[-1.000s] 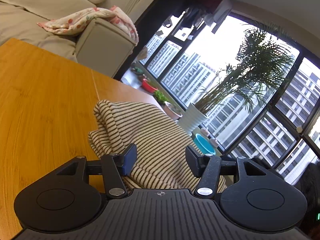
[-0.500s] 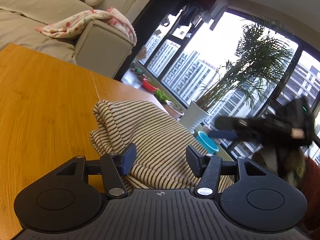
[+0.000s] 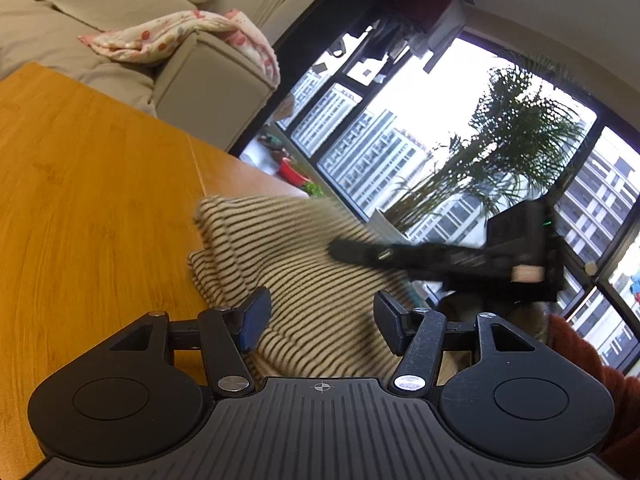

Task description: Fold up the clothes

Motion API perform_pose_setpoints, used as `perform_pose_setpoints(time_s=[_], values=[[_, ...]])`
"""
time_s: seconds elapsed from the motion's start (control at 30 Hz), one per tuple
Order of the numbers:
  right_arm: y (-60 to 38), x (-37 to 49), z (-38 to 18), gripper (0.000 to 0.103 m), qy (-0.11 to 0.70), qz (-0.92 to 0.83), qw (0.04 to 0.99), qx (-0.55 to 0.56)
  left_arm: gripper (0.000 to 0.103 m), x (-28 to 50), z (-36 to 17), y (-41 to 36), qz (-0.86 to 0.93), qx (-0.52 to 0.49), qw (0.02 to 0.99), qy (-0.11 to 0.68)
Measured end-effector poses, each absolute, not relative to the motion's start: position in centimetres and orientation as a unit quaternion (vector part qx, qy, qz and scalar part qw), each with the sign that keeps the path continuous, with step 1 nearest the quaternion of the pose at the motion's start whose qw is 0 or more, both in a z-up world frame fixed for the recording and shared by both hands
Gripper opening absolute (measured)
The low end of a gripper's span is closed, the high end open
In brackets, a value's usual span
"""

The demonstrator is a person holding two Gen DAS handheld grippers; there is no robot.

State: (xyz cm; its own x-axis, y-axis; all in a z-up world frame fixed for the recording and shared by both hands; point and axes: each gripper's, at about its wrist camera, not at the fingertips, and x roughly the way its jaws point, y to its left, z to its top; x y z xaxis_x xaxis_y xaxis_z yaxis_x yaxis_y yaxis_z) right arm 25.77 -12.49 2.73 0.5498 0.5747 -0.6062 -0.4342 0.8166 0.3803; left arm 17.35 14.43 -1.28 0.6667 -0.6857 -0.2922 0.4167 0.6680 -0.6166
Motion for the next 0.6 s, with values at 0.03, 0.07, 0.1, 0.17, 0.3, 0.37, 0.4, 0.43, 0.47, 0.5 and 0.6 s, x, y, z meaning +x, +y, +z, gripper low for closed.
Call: perform_pose_setpoints(time_s=[0.03,0.07,0.1,0.17,0.3,0.37,0.4,0.43,0.47,0.5,0.6], values=[[-13.1,26.0,2.2,0.071,0.379,0.285,0.874,0.111,0.060,17.2,-1.1,14.2,-0.313,-0.253,0.878,0.259],[-13.8,26.3,1.7,0.071,0.380,0.283,0.871,0.130,0.060,17.1,-0.8,14.1,-0.309,-0.248,0.881,0.259],[-14.4,26.5,1.2,0.073,0.381,0.281,0.868,0.149,0.060,17.1,-0.3,14.1,-0.303,-0.244,0.884,0.260],[-14.2,26.1,1.4,0.075,0.364,0.275,0.880,0.131,0.063,17.0,0.8,14.2,-0.288,-0.240,0.890,0.261],[-13.8,24.9,1.6,0.079,0.336,0.267,0.898,0.096,0.085,17.9,3.0,14.4,-0.234,-0.226,0.908,0.266],[-13.7,24.6,1.7,0.080,0.327,0.262,0.904,0.086,0.085,19.1,3.3,14.3,-0.208,-0.221,0.909,0.284],[-13.7,24.3,1.8,0.080,0.324,0.259,0.906,0.083,0.084,19.9,3.0,14.2,-0.200,-0.222,0.906,0.299],[-13.8,24.0,1.8,0.081,0.321,0.255,0.908,0.081,0.080,20.8,2.6,14.0,-0.194,-0.224,0.902,0.315],[-13.6,23.7,2.0,0.082,0.317,0.251,0.912,0.073,0.074,21.6,2.3,13.7,-0.192,-0.226,0.897,0.329],[-13.4,23.5,2.1,0.083,0.313,0.247,0.915,0.064,0.056,22.3,2.0,13.4,-0.192,-0.227,0.891,0.342],[-12.6,22.9,2.6,0.085,0.297,0.236,0.925,0.027,0.051,22.6,2.9,12.8,-0.204,-0.239,0.889,0.334]])
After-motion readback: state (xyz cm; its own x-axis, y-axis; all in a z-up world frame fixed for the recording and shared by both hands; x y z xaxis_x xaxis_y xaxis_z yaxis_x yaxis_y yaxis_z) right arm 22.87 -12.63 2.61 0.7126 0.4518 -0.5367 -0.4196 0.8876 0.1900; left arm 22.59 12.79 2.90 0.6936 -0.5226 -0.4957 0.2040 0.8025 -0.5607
